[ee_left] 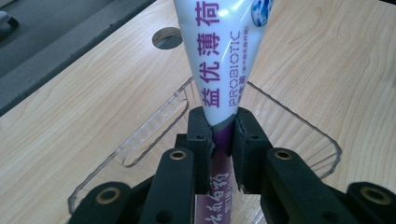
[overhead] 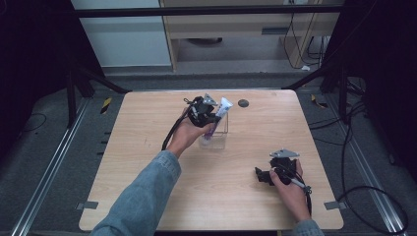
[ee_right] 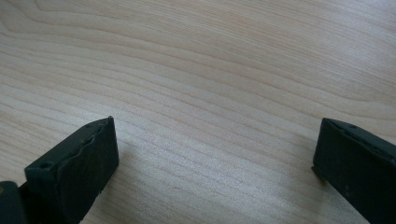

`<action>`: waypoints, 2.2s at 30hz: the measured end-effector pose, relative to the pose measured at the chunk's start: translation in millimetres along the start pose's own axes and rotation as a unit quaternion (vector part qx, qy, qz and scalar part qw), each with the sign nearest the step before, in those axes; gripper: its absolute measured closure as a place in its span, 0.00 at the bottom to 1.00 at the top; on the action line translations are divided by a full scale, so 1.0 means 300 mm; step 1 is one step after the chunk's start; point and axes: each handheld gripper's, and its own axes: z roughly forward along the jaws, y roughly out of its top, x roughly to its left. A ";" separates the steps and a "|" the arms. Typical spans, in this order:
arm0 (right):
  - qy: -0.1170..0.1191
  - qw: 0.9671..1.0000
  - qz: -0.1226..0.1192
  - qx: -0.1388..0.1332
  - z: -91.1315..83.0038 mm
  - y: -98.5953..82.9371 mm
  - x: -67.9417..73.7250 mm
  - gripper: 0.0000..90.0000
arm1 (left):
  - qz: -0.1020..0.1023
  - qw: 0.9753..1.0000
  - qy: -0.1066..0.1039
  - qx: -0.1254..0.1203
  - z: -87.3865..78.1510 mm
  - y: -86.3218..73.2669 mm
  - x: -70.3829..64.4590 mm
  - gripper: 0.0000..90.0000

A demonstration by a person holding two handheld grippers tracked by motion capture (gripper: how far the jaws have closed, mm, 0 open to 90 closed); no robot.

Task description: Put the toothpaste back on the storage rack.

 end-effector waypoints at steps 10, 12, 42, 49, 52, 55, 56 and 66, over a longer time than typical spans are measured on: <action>0.000 1.000 0.000 0.000 0.000 0.000 0.000 0.00 | -0.003 1.000 -0.001 0.004 -0.001 0.002 -0.002 0.87; 0.000 1.000 -0.001 0.000 0.000 0.000 0.000 0.00 | -0.004 1.000 0.000 0.006 -0.004 0.001 -0.001 0.87; 0.000 1.000 0.000 0.000 -0.001 0.000 0.000 0.00 | -0.035 0.999 0.015 0.027 0.028 0.030 0.007 0.87; 0.000 1.000 0.000 0.000 0.000 0.000 0.000 0.00 | -0.034 0.999 0.015 0.027 0.035 0.033 0.001 0.87; 0.000 1.000 0.000 0.001 -0.001 0.000 0.000 0.00 | -0.031 0.999 0.015 0.029 0.037 0.035 -0.002 0.86; 0.000 1.000 0.000 0.001 -0.001 0.000 0.000 0.00 | -0.032 0.999 0.014 0.029 0.039 0.035 -0.002 0.86; 0.000 1.000 0.000 0.001 -0.001 0.000 0.000 0.00 | -0.033 0.999 0.013 0.030 0.040 0.035 -0.002 0.86; 0.000 1.000 0.000 0.001 -0.001 0.000 0.000 0.00 | -0.033 0.999 0.013 0.032 0.046 0.038 -0.008 0.86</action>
